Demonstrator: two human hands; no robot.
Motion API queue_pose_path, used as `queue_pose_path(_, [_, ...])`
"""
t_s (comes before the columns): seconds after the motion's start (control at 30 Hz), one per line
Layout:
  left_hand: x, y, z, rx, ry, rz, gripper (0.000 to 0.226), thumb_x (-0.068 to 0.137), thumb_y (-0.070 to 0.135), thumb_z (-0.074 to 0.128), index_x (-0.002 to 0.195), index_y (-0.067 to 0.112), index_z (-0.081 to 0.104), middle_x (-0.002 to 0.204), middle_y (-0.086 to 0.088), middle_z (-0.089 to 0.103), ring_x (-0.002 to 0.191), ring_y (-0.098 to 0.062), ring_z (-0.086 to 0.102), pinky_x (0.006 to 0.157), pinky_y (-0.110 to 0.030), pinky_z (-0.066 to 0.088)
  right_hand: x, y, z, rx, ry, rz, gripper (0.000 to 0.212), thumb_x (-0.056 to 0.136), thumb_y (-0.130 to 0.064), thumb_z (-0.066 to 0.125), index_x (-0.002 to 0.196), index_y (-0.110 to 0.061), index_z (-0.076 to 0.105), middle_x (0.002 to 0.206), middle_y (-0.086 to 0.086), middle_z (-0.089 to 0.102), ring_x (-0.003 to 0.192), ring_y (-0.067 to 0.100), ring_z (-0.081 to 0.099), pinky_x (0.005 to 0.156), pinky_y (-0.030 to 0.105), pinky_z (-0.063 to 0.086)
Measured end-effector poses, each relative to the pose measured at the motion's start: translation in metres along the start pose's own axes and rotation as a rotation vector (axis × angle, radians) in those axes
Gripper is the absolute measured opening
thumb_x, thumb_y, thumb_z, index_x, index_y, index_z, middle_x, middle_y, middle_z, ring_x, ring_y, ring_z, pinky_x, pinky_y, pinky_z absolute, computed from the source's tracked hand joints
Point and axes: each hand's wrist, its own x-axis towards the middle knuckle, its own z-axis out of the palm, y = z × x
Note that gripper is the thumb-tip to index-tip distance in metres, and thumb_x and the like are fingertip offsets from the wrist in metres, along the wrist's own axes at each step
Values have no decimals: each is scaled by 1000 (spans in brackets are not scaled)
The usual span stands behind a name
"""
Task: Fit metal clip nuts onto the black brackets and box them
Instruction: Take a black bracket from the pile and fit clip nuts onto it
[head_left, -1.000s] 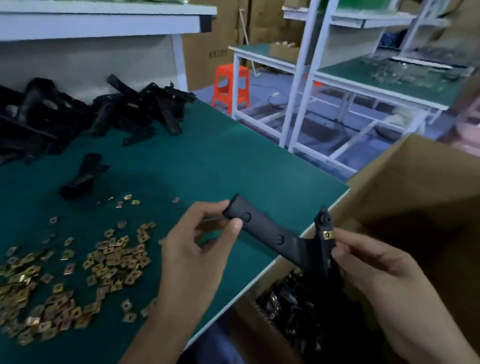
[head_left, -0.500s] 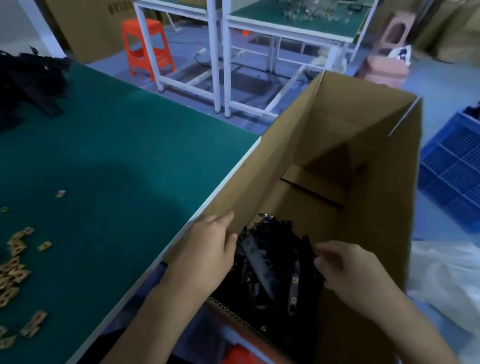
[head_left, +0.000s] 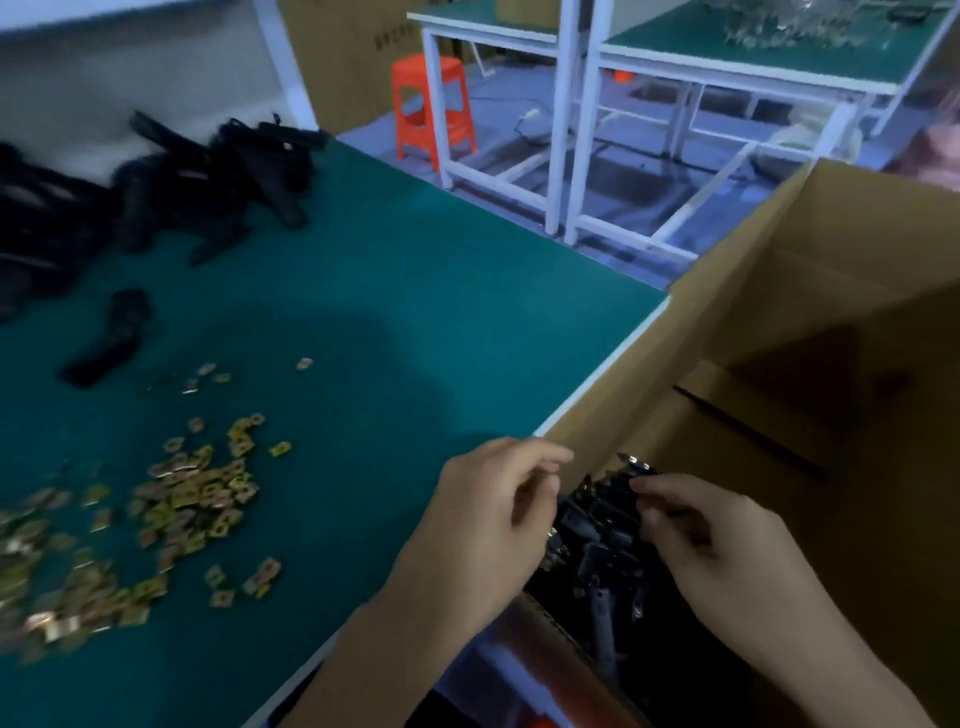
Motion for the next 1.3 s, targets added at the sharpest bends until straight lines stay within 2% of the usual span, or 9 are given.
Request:
queue_pose_path(0.2, [-27,-26,-97,132,477,60,17,95,15,66,105,28,71,103,19,69,96,0,66,82,-18,52,34,-105,69,218,-94,-378,46,84,-6,73,102,-48,67,92,-27,71,82,-9,68,69,1,45])
queue_pose_path(0.43, [-104,-127,-239,282,1132,-357,29,94,4,63,96,33,67,91,12,68,85,-5,64,75,-16,48,69,-201,172,218,-416,-642,38,95,-31,65,121,-57,54,111,-33,57,109,-13,54,81,7,48])
queue_pose_path(0.53, [-117,-168,-265,252,1164,-527,22,95,8,60,96,30,66,93,9,67,88,-1,62,78,-25,50,80,-244,217,124,-461,-748,42,98,-34,61,136,-48,49,122,-35,48,115,-15,46,92,10,42])
queue_pose_path(0.63, [-111,-190,-278,202,1230,-554,25,95,7,60,90,31,64,88,8,67,83,3,60,64,-9,45,97,-284,254,42,-414,-791,46,98,-32,62,142,-37,49,133,-18,46,116,-8,49,95,10,40])
queue_pose_path(0.77, [-104,-206,-289,166,1362,-576,24,91,8,65,83,31,64,79,12,66,79,6,61,63,-1,40,131,-328,289,69,-252,-663,55,97,-37,63,147,-35,39,129,-1,47,75,2,58,60,8,38])
queue_pose_path(0.9, [-104,-211,-288,115,1363,-563,21,92,13,65,85,33,66,81,20,67,82,6,62,63,-2,42,160,-355,310,104,-266,-496,49,96,-52,59,139,-31,47,107,-1,62,83,11,59,56,21,38])
queue_pose_path(1.03, [-103,-210,-289,78,1351,-544,20,92,16,64,84,34,66,87,29,65,79,3,63,59,-4,42,167,-353,323,263,-101,-497,9,97,-32,64,96,-23,65,81,-14,63,76,2,61,55,6,42])
queue_pose_path(1.17, [-102,-210,-289,61,1350,-573,18,90,19,63,83,35,66,86,27,65,71,-1,62,53,-7,43,171,-359,329,460,-213,-277,35,93,-32,71,115,-27,45,92,1,63,73,20,73,72,38,61])
queue_pose_path(1.3, [-103,-208,-289,52,1341,-585,15,90,22,63,84,36,65,85,27,65,67,-1,62,51,-8,43,165,-377,324,814,-359,-94,43,91,-5,72,119,-23,44,108,7,60,70,13,73,63,19,58])
